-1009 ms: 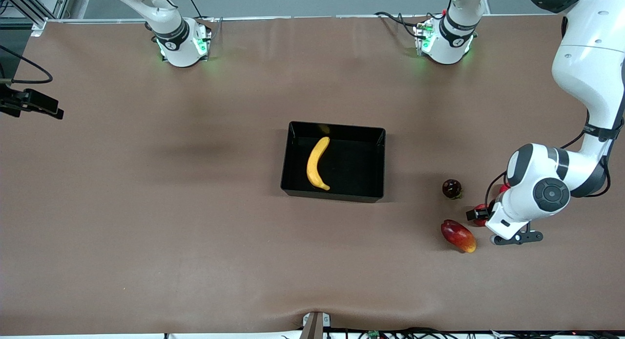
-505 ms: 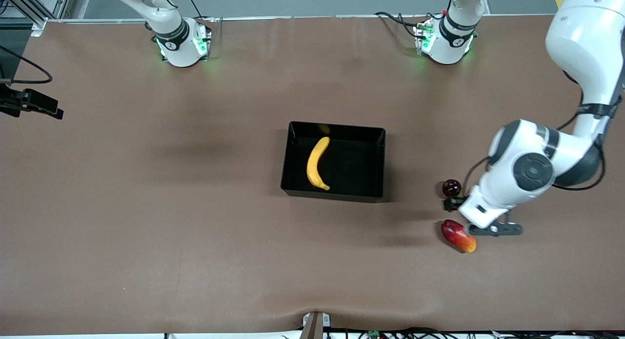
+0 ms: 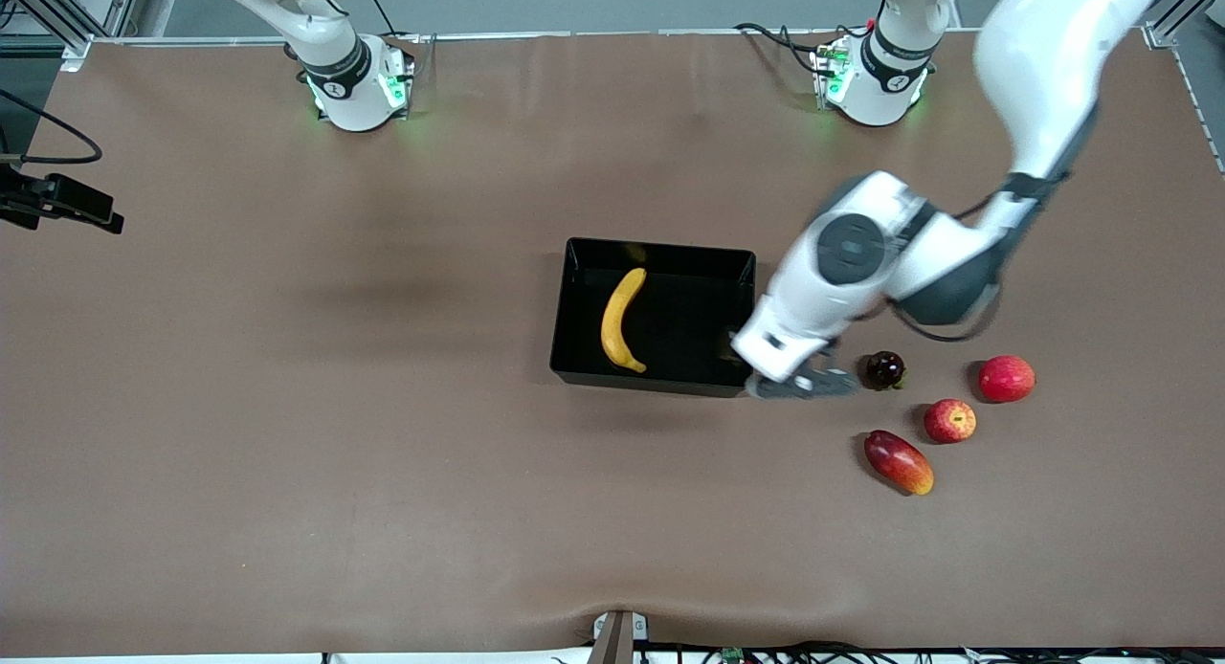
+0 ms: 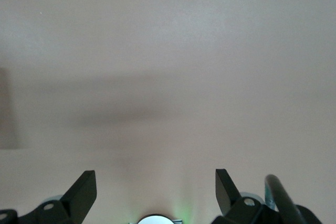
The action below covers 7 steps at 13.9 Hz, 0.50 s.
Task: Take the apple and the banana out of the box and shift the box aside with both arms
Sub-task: 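Move the left gripper back into the tray and grasp the banana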
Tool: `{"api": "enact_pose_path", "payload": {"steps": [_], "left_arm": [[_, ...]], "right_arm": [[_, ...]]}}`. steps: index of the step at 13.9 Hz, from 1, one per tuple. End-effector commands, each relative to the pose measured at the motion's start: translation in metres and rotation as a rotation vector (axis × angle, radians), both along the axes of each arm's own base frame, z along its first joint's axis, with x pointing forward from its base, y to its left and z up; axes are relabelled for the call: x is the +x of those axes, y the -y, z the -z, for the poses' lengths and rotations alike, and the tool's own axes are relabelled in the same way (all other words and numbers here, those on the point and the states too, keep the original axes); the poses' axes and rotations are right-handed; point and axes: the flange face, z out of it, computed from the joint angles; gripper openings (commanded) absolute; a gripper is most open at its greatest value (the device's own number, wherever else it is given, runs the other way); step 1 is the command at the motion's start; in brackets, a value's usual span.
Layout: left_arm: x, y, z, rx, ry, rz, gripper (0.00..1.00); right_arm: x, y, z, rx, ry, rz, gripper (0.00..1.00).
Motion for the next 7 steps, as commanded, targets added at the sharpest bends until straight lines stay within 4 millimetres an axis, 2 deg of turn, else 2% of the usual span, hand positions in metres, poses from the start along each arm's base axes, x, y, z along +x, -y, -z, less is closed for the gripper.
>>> {"api": "enact_pose_path", "payload": {"steps": [1,3,5,7], "left_arm": [[-0.015,0.037,0.019,-0.048,-0.018,0.026,1.0],[-0.032,0.069,0.026,-0.089,-0.007,0.065,1.0],[-0.047,0.095,0.05,-0.085,-0.006,0.074,1.0],[-0.051,0.108,0.08,-0.081,0.024,0.08,1.0]], "right_arm": [[0.002,0.001,-0.006,-0.004,0.006,0.001,1.0],[0.003,0.004,-0.008,-0.007,0.017,0.007,1.0],[0.005,0.004,-0.008,-0.008,0.029,0.008,1.0],[0.005,0.001,-0.008,-0.006,0.032,0.003,1.0]]}}
